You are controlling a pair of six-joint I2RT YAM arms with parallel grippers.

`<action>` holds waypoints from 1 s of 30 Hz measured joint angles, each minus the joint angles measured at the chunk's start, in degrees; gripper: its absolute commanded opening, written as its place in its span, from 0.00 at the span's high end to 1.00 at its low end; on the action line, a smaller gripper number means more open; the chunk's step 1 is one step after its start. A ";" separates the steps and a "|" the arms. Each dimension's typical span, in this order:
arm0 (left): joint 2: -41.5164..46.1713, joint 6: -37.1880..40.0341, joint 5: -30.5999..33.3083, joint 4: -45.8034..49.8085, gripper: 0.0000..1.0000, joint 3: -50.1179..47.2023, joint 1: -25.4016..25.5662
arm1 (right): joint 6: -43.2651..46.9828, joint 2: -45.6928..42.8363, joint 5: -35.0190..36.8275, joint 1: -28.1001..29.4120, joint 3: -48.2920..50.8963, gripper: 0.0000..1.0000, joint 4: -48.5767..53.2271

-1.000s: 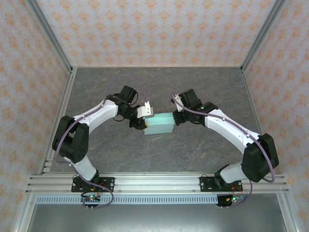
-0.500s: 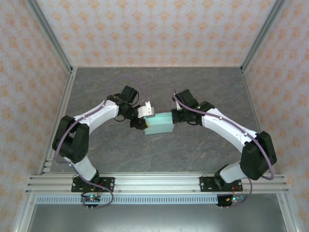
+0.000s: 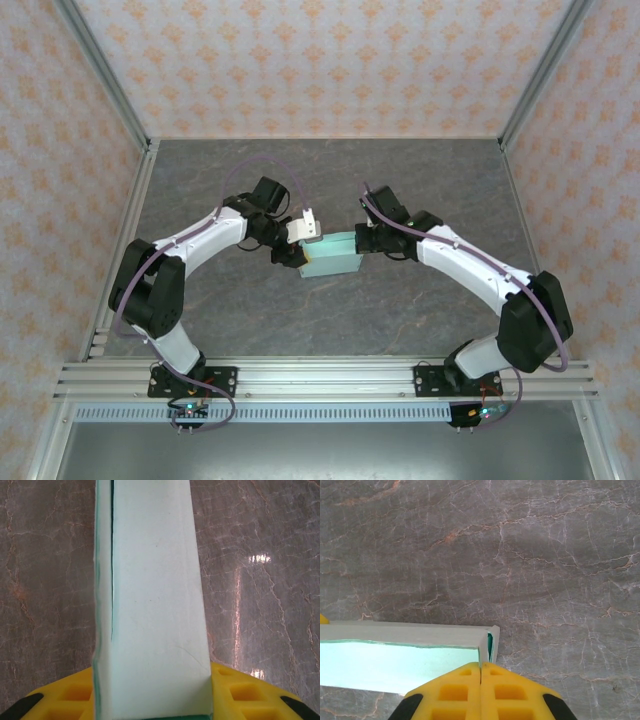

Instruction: Fold the paper box

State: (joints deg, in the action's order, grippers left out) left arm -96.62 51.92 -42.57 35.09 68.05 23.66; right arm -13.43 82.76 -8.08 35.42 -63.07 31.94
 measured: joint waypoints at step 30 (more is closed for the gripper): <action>-0.33 -2.27 2.89 0.02 0.46 0.92 0.35 | -1.60 -1.07 1.70 0.55 2.75 0.98 -1.49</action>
State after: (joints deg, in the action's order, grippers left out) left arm -96.95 49.65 -39.68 35.11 68.97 24.01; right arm -15.03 81.69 -6.37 35.97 -60.31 30.46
